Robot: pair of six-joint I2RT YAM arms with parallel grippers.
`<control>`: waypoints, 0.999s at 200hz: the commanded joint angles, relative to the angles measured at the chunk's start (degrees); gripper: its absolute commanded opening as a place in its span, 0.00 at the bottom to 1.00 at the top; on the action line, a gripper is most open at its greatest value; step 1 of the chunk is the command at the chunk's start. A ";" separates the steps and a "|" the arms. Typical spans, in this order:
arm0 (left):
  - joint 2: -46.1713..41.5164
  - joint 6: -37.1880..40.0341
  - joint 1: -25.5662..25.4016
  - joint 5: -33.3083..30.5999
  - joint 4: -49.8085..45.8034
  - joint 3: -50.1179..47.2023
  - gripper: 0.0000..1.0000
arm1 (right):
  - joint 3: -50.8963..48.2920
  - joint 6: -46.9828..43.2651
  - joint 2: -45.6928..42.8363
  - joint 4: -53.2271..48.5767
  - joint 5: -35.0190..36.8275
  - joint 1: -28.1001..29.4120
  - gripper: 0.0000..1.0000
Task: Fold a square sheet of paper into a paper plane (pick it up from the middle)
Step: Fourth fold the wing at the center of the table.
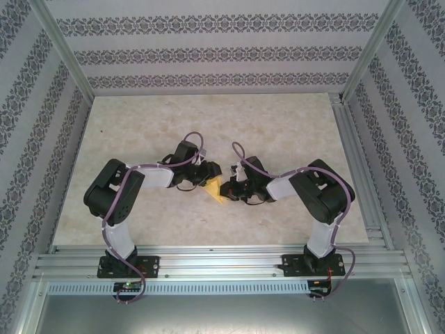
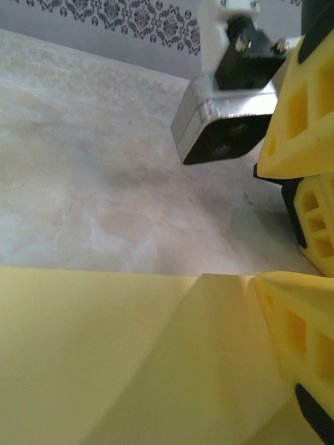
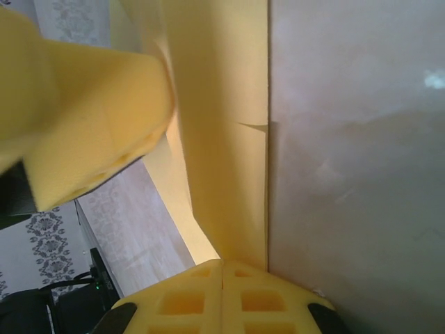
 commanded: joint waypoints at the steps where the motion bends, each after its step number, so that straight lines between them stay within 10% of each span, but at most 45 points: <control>1: 1.89 0.48 -0.70 1.20 2.65 1.70 0.42 | -1.08 0.46 -0.97 0.92 1.76 -0.25 0.05; 85: 3.14 0.75 -0.78 1.46 2.67 2.54 0.41 | 4.20 -9.86 -5.24 -17.59 9.13 2.14 0.20; 200: 3.43 1.82 -0.76 2.31 1.81 3.33 0.44 | 4.02 -7.80 -4.83 -15.86 7.91 1.85 0.03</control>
